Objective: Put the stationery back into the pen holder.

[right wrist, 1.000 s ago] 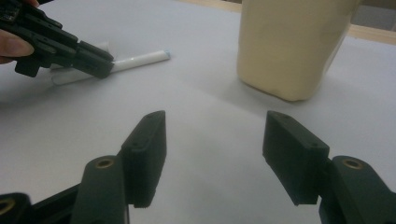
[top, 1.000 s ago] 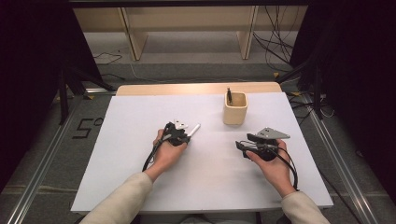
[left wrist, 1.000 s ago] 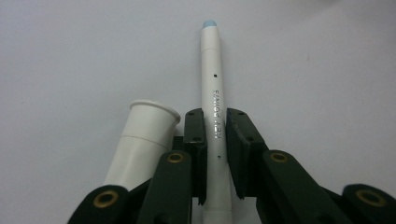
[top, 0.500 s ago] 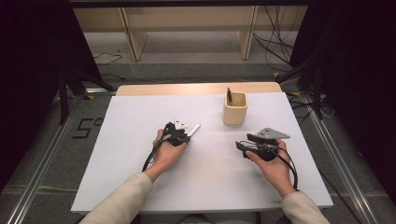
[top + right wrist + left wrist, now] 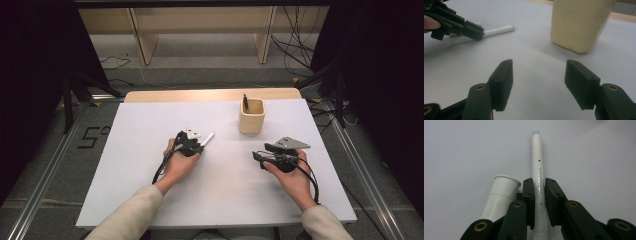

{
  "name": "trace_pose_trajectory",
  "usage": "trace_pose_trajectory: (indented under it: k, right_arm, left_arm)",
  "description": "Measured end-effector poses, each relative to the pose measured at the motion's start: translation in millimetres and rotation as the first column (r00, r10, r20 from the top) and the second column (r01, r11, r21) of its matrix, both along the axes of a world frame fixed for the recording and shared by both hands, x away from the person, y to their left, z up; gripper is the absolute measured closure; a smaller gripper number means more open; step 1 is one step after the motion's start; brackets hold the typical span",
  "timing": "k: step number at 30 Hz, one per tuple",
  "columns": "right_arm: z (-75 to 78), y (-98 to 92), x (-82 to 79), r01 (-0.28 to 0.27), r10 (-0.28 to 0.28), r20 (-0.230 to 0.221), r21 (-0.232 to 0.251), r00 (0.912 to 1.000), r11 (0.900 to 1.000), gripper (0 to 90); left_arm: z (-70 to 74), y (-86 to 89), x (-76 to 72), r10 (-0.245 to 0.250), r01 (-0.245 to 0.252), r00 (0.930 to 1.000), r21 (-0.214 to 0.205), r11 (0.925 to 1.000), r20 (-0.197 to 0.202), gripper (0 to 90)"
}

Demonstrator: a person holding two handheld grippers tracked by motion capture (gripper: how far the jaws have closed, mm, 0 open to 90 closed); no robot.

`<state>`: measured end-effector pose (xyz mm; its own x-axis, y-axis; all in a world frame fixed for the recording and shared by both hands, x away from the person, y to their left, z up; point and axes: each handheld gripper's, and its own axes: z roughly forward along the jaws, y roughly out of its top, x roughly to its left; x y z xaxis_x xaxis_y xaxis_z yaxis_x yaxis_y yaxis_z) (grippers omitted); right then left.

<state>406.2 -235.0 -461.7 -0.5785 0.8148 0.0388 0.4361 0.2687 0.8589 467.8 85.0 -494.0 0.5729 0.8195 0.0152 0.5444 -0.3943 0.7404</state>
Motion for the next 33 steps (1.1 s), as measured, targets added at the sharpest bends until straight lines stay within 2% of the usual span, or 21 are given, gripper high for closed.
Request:
trace_pose_trajectory:
  k: [20, 33]
  right_arm:
    - [-0.4, 0.3, 0.1, 0.000, 0.000, -0.001, -0.001, 1.0000, 1.0000, 40.6]
    - [-0.5, 0.5, 0.0, 0.000, 0.000, -0.001, -0.002, 1.0000, 1.0000, 40.6]
  left_arm:
    - [2.0, -0.6, -1.5, -0.009, 0.009, 1.0000, -0.002, 1.0000, -0.004, 79.1]
    - [5.5, -0.8, -3.5, -0.011, 0.011, 0.9999, -0.019, 0.9998, 0.007, 79.0]
